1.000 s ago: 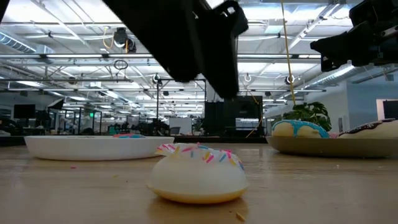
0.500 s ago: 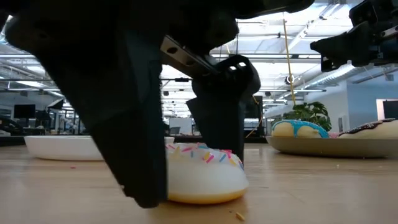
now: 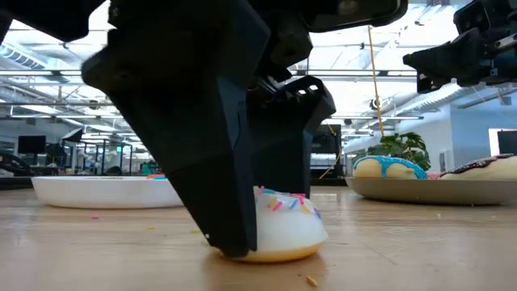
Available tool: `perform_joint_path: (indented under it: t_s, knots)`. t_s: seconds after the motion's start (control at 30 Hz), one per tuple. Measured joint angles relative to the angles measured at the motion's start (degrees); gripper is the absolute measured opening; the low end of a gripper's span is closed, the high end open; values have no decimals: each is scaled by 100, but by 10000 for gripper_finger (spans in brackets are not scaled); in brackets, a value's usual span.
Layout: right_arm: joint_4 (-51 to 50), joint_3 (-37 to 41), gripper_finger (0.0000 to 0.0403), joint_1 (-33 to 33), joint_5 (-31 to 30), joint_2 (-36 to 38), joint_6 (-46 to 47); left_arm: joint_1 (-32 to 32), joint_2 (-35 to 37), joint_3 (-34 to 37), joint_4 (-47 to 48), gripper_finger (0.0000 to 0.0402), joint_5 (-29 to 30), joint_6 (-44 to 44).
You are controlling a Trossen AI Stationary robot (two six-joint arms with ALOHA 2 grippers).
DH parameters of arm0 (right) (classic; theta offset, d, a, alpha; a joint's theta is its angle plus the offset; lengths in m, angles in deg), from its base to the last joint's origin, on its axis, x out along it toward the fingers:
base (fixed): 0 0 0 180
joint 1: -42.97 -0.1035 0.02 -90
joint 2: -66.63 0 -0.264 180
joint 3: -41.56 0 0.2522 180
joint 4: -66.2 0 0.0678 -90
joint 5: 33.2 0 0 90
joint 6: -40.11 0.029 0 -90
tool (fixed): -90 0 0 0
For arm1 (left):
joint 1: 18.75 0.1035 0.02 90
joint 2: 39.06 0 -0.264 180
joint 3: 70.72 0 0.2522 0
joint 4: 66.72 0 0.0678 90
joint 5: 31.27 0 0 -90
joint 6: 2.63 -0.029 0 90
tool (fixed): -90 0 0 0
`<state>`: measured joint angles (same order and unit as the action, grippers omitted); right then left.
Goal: Pick & Place donuts
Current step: Put the small white donut on the white plate
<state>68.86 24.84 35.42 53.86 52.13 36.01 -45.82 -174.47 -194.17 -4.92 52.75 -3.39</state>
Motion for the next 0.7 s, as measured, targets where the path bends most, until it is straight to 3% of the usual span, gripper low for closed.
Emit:
perform_joint_path:
  t_s: [0.23,0.4,0.7]
  knots:
    - [-2,2,0,0,0,-1,0,51,147,-42,592,177,-21,122]
    - [9,0,0,2,-6,-28,0,118,728,-58,693,151,24,257]
    - [0,2,0,2,0,-54,0,295,2279,-51,1971,158,1441,703]
